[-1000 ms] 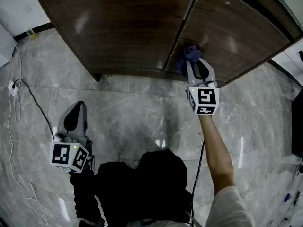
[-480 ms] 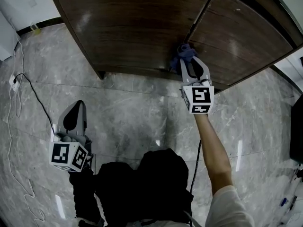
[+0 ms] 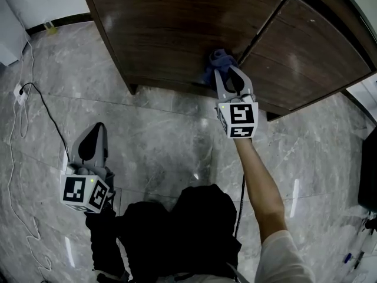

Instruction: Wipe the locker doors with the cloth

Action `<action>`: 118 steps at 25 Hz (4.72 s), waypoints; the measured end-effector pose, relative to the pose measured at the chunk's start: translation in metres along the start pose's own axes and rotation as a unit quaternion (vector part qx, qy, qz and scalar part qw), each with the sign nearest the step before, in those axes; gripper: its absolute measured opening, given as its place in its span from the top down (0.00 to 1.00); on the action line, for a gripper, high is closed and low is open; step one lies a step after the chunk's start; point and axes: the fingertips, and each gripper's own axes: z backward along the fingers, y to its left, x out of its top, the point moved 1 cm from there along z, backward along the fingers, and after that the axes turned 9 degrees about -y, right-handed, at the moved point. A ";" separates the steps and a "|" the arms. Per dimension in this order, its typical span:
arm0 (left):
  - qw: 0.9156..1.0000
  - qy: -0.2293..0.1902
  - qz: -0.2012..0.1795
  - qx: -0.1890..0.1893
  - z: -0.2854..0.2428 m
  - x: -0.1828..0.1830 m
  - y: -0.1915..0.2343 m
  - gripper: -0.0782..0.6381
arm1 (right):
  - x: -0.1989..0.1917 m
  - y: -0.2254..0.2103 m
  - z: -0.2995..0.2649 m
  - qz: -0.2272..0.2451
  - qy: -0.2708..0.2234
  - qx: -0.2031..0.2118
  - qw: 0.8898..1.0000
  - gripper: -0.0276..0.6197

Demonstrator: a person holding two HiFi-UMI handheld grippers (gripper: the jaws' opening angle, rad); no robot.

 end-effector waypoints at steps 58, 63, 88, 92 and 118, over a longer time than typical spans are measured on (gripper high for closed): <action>0.999 -0.010 0.002 0.049 0.032 0.019 0.068 0.89 | 0.117 0.129 -0.112 -0.005 -0.089 0.103 0.991 0.82; 0.999 -0.015 -0.001 0.046 0.030 0.023 0.065 0.89 | 0.134 0.120 -0.110 -0.007 -0.103 0.099 0.990 0.82; 1.000 -0.008 -0.013 0.021 0.011 0.029 0.026 0.89 | 0.138 0.049 -0.069 0.000 -0.120 0.050 0.992 0.82; 1.000 -0.007 -0.016 0.014 0.008 0.030 0.016 0.89 | 0.131 0.030 -0.056 -0.001 -0.114 0.035 0.993 0.82; 0.999 -0.015 -0.036 -0.027 -0.005 0.045 -0.053 0.89 | 0.111 -0.074 0.016 0.006 -0.087 -0.046 0.995 0.83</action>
